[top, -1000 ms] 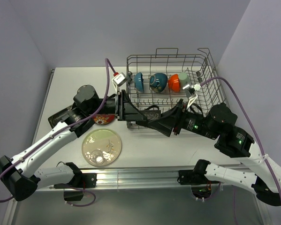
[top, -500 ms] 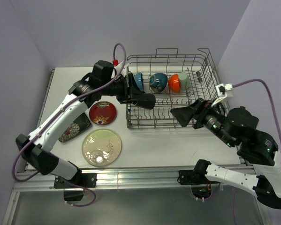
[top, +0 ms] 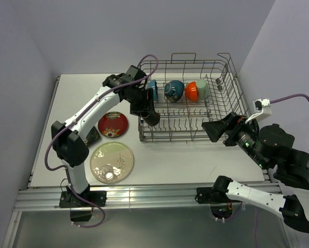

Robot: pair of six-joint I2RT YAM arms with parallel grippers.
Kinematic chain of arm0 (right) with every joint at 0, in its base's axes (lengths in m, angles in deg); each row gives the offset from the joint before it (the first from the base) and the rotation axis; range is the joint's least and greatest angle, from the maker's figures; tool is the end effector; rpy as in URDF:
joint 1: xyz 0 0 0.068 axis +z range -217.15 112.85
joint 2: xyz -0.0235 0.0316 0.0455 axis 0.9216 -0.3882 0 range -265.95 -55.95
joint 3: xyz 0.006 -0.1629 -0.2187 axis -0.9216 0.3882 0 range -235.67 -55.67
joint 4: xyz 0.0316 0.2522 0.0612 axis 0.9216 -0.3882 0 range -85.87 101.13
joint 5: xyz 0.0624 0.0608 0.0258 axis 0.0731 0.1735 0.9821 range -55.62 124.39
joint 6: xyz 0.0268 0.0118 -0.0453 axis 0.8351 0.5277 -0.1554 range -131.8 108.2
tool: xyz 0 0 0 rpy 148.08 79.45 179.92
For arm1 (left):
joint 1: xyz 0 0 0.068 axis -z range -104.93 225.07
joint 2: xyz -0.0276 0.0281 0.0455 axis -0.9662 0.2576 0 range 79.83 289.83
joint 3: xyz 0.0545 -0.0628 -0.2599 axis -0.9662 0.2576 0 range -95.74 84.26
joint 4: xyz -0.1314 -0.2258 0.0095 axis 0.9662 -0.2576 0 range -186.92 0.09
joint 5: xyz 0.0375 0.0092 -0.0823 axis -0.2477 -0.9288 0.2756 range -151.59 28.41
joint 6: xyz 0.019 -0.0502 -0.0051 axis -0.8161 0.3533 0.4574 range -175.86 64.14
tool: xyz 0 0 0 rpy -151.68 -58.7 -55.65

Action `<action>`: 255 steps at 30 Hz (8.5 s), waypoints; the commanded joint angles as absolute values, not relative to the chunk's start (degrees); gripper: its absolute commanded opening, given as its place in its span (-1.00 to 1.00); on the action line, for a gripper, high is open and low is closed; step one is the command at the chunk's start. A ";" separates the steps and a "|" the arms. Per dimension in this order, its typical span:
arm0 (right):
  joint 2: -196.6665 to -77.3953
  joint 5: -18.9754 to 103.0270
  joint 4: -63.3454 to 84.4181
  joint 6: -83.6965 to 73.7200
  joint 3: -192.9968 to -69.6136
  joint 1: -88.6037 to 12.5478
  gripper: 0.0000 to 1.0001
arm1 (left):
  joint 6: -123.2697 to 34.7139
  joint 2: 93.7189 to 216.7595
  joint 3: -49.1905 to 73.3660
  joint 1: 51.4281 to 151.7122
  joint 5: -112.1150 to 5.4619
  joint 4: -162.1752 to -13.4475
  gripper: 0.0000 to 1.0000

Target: Load the mixed dishes into the dish rack

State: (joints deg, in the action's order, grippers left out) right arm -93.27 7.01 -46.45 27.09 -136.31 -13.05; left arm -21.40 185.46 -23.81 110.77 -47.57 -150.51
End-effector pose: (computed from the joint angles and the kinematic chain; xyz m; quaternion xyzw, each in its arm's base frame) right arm 0.0423 0.0305 0.4592 0.0425 0.7795 0.3040 0.5460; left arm 0.3122 -0.2350 0.3459 0.0438 0.9540 -0.2525 0.1554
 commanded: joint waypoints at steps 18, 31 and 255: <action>-91.46 5.56 -50.57 29.95 -138.64 -13.28 0.99 | -25.01 195.85 -38.26 110.67 -50.43 -149.25 -1.00; -90.32 5.38 -52.41 31.00 -138.55 -13.28 1.00 | -25.36 202.43 -42.30 110.67 -50.87 -148.71 -1.00; -126.36 35.79 -23.23 7.80 -138.47 -37.62 -0.07 | 7.34 134.84 36.35 110.49 -63.52 -151.88 0.52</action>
